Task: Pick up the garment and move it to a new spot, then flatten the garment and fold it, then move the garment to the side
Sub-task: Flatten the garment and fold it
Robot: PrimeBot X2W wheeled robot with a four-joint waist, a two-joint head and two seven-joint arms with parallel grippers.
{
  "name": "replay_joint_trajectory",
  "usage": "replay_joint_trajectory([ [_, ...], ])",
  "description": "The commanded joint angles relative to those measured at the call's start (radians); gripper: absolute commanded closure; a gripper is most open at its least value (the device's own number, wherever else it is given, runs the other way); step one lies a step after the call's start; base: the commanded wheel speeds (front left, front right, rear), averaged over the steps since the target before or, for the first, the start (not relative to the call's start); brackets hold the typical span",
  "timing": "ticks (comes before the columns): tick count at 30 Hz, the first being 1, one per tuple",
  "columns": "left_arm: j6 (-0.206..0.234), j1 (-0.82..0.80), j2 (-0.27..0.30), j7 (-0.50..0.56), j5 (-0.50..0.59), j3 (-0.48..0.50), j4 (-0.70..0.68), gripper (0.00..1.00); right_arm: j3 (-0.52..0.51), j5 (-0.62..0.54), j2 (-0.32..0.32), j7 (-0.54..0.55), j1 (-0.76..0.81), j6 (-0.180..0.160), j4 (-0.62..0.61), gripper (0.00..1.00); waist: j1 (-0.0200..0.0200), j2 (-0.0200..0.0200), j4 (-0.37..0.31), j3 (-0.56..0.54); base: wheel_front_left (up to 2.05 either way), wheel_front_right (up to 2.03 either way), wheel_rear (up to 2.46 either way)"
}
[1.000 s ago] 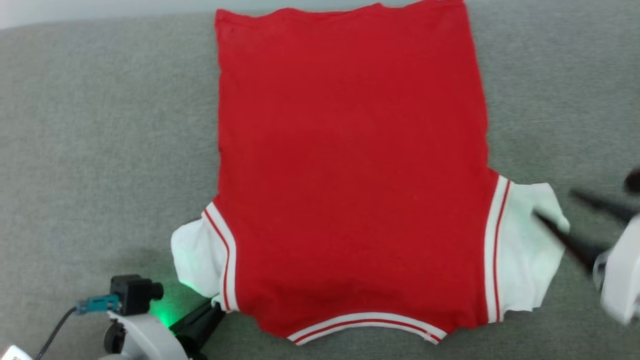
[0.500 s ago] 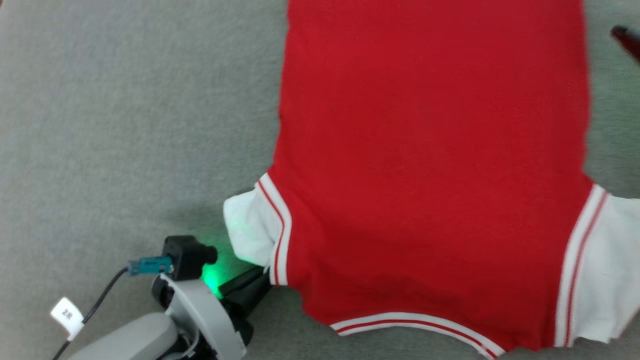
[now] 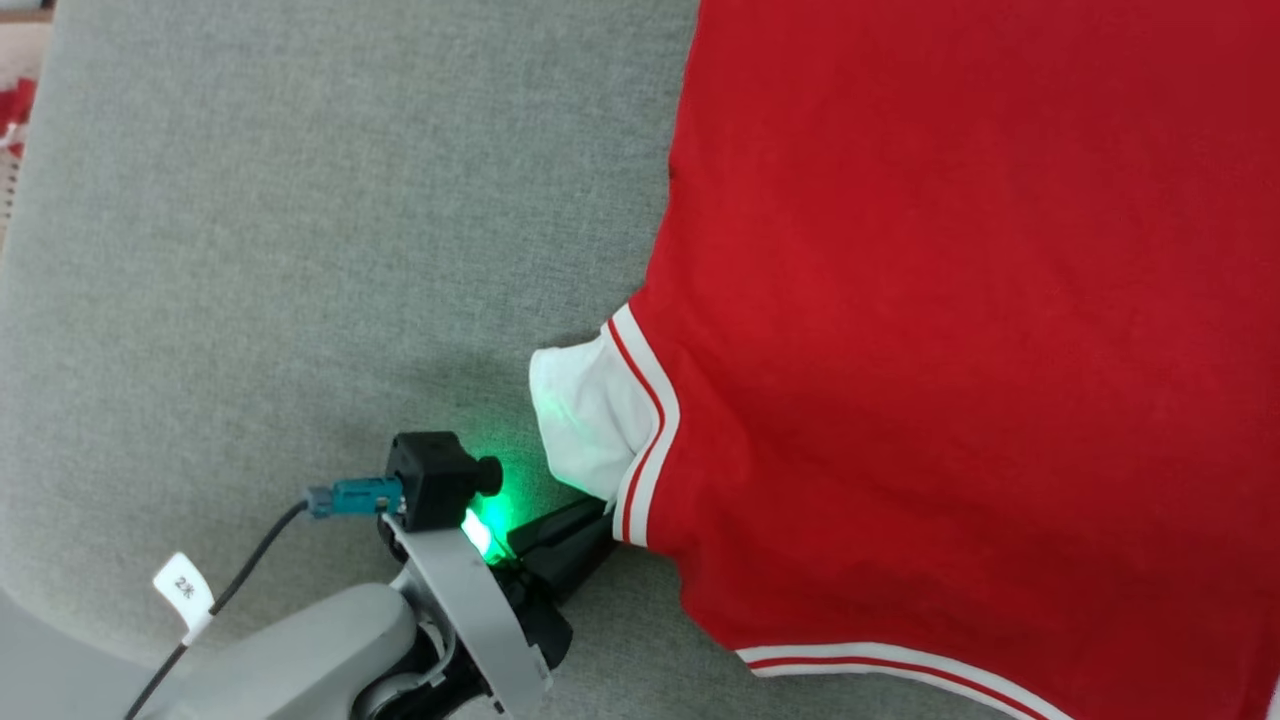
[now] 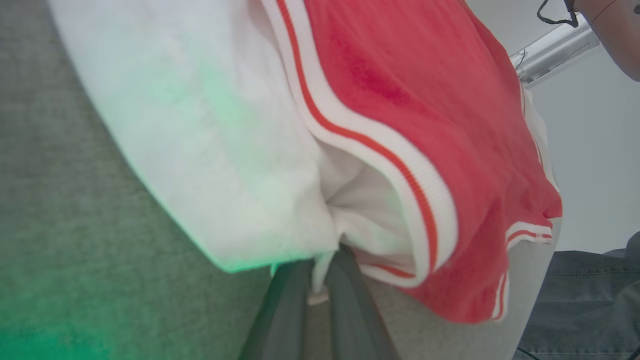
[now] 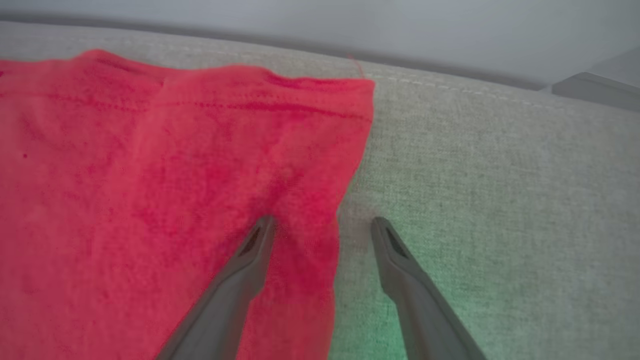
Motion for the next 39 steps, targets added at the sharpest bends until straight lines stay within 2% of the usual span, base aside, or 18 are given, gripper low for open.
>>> replay_joint_trajectory([
  [1,0.037,0.019,-0.041,0.034,-0.031,-0.028,0.120,1.00,-0.002,-0.006,0.009,0.010,0.015,-0.001,0.025,0.00,0.0000,-0.0001,0.024,0.035,0.00,0.00,0.00],
  [2,0.037,0.016,-0.040,0.033,-0.034,-0.029,0.123,1.00,-0.005,-0.010,0.013,0.015,0.013,-0.001,0.040,0.00,0.0000,-0.0001,0.022,0.037,0.00,0.00,0.00],
  [3,0.038,0.013,-0.040,0.031,-0.036,-0.033,0.128,1.00,-0.003,-0.012,0.016,0.017,0.013,0.000,0.051,0.37,0.0000,-0.0001,0.021,0.037,0.00,0.00,0.00],
  [5,0.041,0.005,-0.040,0.032,-0.040,-0.039,0.134,1.00,-0.016,-0.022,0.006,0.000,0.007,0.000,0.063,1.00,0.0000,-0.0001,0.016,0.036,0.00,0.00,0.00],
  [13,0.041,0.004,-0.032,0.013,-0.060,-0.013,0.146,1.00,-0.040,0.002,-0.022,-0.090,0.012,-0.001,0.095,1.00,0.0000,-0.0001,-0.026,-0.025,0.00,0.00,0.00],
  [17,0.041,0.041,-0.015,0.007,-0.067,0.021,0.156,1.00,0.044,0.081,-0.030,-0.129,0.058,-0.001,0.081,1.00,0.0000,-0.0001,-0.064,-0.092,0.00,0.00,0.00],
  [20,0.041,0.083,-0.005,0.006,-0.056,0.093,0.168,1.00,0.135,0.195,-0.051,-0.149,0.133,-0.001,0.025,1.00,0.0000,-0.0001,-0.101,-0.149,0.00,0.00,0.00],
  [22,0.040,0.117,-0.001,0.005,-0.037,0.130,0.165,1.00,0.204,0.288,-0.084,-0.139,0.205,-0.001,-0.048,1.00,0.0000,-0.0001,-0.123,-0.181,0.00,0.00,0.00],
  [26,0.035,0.171,0.013,0.003,0.003,0.187,0.158,1.00,0.303,0.467,-0.194,-0.110,0.396,-0.001,-0.258,1.00,0.0000,-0.0001,-0.164,-0.237,0.00,0.00,0.00],
  [29,0.035,0.199,0.023,0.000,0.028,0.231,0.150,1.00,0.308,0.569,-0.274,-0.094,0.566,-0.001,-0.426,1.00,0.0000,-0.0001,-0.195,-0.265,0.00,0.00,0.00],
  [32,0.044,0.228,0.027,-0.002,0.047,0.276,0.138,1.00,0.276,0.626,-0.319,-0.082,0.746,-0.001,-0.567,1.00,0.0000,-0.0001,-0.225,-0.290,0.00,0.00,0.00],
  [34,0.052,0.248,0.028,-0.002,0.056,0.304,0.126,1.00,0.244,0.651,-0.321,-0.081,0.863,-0.001,-0.646,1.00,0.0000,-0.0001,-0.245,-0.301,0.00,0.00,0.00],
  [39,0.070,0.284,0.031,-0.002,0.082,0.359,0.092,1.00,0.170,0.680,-0.260,-0.088,1.135,-0.001,-0.809,1.00,0.0000,-0.0001,-0.282,-0.314,0.00,0.00,0.00],
])
